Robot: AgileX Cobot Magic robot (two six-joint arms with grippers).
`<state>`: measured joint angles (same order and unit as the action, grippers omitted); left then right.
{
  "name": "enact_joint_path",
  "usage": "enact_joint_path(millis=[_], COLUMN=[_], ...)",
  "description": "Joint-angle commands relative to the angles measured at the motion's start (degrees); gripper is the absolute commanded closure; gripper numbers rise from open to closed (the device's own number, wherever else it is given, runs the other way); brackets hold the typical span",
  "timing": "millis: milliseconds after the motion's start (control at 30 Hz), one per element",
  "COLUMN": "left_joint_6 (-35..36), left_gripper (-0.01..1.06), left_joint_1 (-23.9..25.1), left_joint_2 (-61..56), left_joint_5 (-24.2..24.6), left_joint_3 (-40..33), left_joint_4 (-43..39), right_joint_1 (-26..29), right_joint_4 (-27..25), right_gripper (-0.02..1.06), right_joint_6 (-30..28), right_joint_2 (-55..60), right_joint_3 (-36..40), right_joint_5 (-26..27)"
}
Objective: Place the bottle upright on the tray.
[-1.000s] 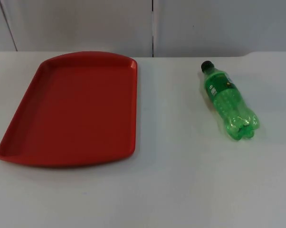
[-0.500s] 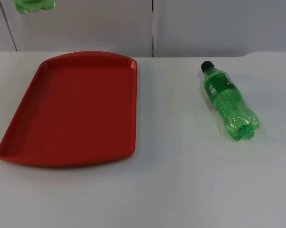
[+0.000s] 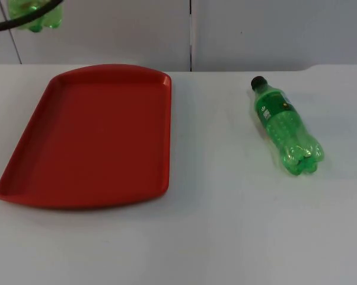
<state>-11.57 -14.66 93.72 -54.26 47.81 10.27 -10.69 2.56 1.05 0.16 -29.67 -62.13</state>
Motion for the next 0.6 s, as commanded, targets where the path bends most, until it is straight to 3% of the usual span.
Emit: enact_joint_path(millis=[0, 100, 300, 567], left_joint_6=[0.3, 0.8, 1.1, 1.9], left_gripper=[1.05, 1.05, 1.05, 1.05], left_joint_1=[0.0, 0.0, 0.0, 0.0], left_joint_2=[0.2, 1.0, 8.7, 20.4], left_joint_5=[-0.1, -2.0, -15.7, -15.7], left_joint_3=[-0.2, -0.2, -0.2, 2.2], left_joint_4=[-0.1, -1.0, -5.7, -7.9], right_joint_1=[0.3, 0.3, 0.3, 0.3], right_joint_4=[-0.2, -0.2, -0.2, -0.2], right_gripper=[-0.01, -0.01, -0.01, -0.01], right_joint_6=[-0.4, -0.4, -0.4, -0.4], right_joint_2=[-0.2, -0.2, -0.2, -0.2], right_joint_3=[0.1, 0.1, 0.1, 0.1], right_joint_5=[0.4, 0.5, 0.5, 0.5])
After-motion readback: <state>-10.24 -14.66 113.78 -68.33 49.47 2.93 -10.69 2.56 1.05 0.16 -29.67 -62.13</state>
